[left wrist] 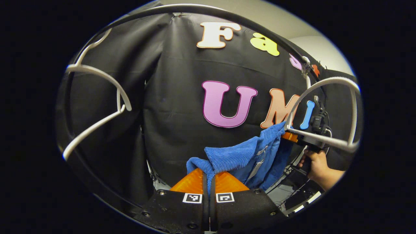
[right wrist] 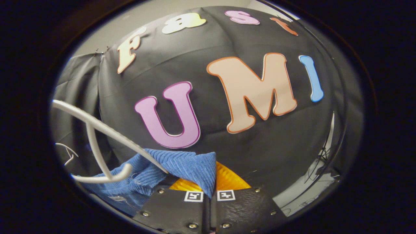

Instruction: Grasp the clothes on the hanger with both hands and then place them into the laundry hamper below.

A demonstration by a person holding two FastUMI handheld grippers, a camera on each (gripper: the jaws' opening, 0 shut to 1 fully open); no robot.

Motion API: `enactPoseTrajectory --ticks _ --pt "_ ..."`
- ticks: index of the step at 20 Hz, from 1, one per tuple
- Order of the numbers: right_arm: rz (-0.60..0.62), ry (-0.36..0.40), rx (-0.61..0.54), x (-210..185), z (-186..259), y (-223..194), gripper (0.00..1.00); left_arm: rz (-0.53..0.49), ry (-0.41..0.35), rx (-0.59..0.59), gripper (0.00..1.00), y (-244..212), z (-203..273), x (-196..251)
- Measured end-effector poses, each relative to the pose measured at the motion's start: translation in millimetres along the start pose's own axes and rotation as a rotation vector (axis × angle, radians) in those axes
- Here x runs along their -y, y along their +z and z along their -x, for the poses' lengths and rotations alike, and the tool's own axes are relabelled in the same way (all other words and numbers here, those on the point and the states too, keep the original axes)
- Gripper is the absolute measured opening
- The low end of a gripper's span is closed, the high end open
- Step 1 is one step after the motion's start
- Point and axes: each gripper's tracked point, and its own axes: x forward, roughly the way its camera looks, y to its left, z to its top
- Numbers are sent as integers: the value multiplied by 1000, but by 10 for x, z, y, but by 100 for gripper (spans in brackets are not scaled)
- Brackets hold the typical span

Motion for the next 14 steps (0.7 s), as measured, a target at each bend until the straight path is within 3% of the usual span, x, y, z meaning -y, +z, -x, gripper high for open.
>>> enactPoseTrajectory --ticks 1,6,14 --pt "5 -15 -24 70 19 -110 2 -14 9 -14 2 -101 -14 -32" --pt "25 -27 -109 209 302 -609 2 -46 40 -85 2 -580 75 -82" --pt "41 -3 -138 249 1121 -789 1 -28 91 -98 2 -778 428 -77"
